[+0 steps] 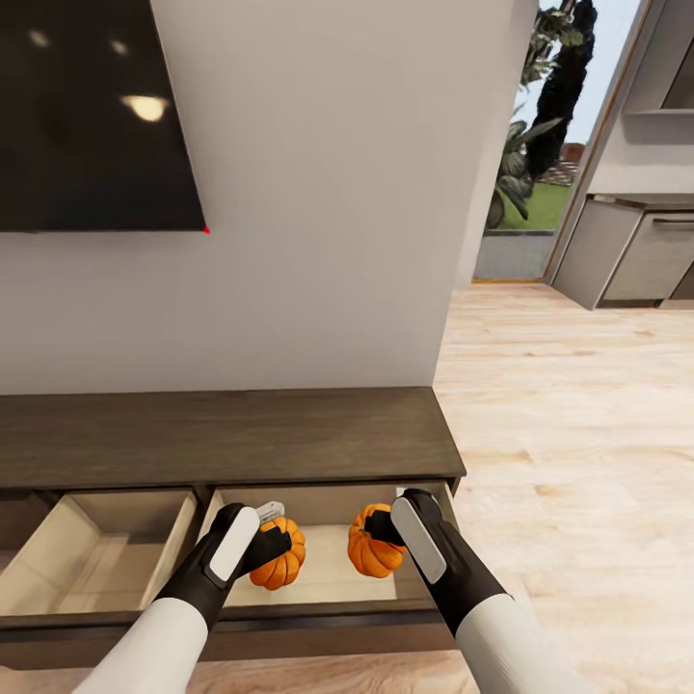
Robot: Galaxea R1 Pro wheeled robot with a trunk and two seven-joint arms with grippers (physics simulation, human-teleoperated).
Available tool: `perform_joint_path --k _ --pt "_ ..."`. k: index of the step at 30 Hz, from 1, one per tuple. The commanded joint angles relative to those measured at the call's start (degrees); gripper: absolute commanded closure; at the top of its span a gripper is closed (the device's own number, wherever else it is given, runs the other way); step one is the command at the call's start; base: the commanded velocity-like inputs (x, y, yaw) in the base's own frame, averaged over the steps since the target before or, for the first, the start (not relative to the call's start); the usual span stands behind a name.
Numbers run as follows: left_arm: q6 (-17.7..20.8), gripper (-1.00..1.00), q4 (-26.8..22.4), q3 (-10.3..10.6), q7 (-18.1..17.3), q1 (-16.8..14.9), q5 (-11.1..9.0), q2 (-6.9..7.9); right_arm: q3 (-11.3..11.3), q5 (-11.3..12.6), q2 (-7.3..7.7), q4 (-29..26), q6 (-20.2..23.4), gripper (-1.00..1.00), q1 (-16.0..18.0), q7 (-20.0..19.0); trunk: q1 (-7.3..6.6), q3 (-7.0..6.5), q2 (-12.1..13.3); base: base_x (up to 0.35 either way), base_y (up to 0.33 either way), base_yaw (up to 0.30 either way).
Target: Place each of the two pumpkins and all three candles from the living room inside a cabinet in the living room (use any cabinet), then make sure every cabinet is closed, and position the cauldron so it is next to a table in the living room.
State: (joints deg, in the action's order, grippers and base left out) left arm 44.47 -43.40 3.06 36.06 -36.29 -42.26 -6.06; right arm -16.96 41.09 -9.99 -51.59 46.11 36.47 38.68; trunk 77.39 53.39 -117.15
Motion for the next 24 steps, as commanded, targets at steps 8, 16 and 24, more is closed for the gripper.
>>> perform_joint_path --k 8,16,24 --pt "-0.10 1.00 -0.01 0.02 0.05 -0.01 0.16 0.00 0.00 -0.04 0.00 -0.01 -0.19 1.00 -0.06 -0.01 1.76 1.44 -3.23 0.000 0.000 0.000" --pt "-3.56 1.00 0.00 0.16 0.05 -0.01 0.16 0.00 -3.58 -0.16 0.00 0.18 -5.02 1.00 -0.01 -0.06 2.20 1.80 -4.03 0.000 0.000 0.000" --pt "-4.97 1.00 0.24 0.23 0.05 -0.01 0.25 0.07 -5.39 -0.06 0.00 1.16 -8.03 1.00 0.01 -0.10 2.20 1.80 -4.03 0.027 0.000 0.000"
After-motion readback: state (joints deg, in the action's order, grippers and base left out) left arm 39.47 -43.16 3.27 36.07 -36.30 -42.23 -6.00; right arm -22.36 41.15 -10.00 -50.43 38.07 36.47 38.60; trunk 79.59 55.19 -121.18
